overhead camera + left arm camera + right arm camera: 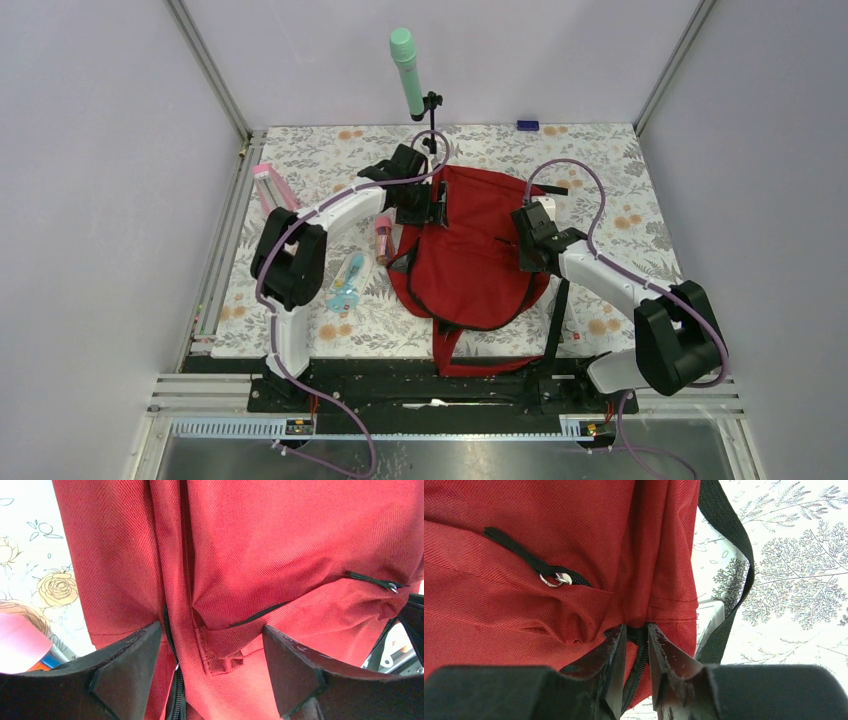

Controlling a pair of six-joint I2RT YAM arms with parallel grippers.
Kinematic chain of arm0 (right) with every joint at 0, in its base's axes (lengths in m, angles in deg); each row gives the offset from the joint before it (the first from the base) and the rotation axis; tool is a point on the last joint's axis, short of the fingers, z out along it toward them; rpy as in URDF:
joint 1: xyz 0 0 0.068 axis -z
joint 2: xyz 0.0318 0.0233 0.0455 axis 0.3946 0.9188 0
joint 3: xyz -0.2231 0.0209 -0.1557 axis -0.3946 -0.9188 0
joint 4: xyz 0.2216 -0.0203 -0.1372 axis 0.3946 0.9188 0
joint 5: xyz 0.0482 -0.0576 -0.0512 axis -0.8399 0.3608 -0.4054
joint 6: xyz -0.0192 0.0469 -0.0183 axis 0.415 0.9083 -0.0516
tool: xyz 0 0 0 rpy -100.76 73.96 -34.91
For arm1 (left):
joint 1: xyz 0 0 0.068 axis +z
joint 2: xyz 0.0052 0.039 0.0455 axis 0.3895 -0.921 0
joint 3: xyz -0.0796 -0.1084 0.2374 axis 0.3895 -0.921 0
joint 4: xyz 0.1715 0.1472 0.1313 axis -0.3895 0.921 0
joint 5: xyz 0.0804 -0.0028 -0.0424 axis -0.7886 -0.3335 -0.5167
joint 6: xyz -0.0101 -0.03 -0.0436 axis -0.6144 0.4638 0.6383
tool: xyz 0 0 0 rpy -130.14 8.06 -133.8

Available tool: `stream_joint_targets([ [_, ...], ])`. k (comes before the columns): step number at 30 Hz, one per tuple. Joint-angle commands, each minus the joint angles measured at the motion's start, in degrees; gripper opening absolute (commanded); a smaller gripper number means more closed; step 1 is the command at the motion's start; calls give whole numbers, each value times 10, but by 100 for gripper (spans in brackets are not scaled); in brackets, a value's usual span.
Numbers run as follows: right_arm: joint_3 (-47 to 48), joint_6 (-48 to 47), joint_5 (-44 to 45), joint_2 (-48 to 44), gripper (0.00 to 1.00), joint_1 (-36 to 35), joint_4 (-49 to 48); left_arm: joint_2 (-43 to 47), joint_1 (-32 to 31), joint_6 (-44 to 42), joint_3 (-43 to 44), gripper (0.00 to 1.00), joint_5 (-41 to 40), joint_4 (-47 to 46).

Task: Pack the student bag
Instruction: Zip the student bag at the center of the board.

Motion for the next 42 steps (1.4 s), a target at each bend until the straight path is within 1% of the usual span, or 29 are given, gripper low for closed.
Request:
stream_joint_targets([
  [1,19,8,39,9,27,-7,-14,-17,-6,-3,33,75,-17,-32],
  [2,19,8,40,10,25,-7,-14,-20,-7,-5,36,74,-20,-32],
  [4,16,8,46,9,20,-7,-15,-28,-8,-6,38,66,-24,-32],
  [7,12,14,51,-1,12,-7,-5,-35,-10,-6,34,50,-31,-32],
  [9,7,16,46,-16,10,-7,-4,-35,-13,-5,31,32,-40,-33],
  [13,5,18,31,-45,2,-7,18,-26,-13,11,16,1,-41,-54],
  [14,4,18,27,-51,0,-7,29,-24,-13,15,13,0,-44,-57],
  [18,0,12,6,-77,0,-7,64,-17,-12,38,6,0,-68,-69],
  [24,-4,14,-60,-108,0,-7,120,7,1,102,-12,0,-84,-124],
  [28,-15,18,-91,-133,0,-7,135,29,6,134,-30,0,-103,-156],
  [31,-22,18,-106,-143,0,-7,135,41,6,143,-44,0,-89,-184],
  [32,-22,16,-106,-143,0,-7,134,47,4,142,-49,7,-86,-189],
  [33,-23,15,-104,-142,0,-7,134,57,1,137,-57,23,-86,-196],
  [34,-24,13,-101,-141,0,-7,132,68,-4,128,-67,41,-92,-207],
  [35,-24,12,-100,-141,0,-7,128,82,-11,119,-76,59,-108,-212],
  [36,-25,12,-100,-139,0,-7,123,96,-19,107,-83,68,-117,-217],
  [37,-25,12,-102,-138,0,-7,119,109,-28,90,-86,73,-126,-220],
  [39,-24,14,-107,-136,0,-7,112,134,-60,46,-92,78,-141,-226],
  [42,-23,21,-112,-140,0,-7,104,165,-100,-28,-121,82,-138,-274],
])
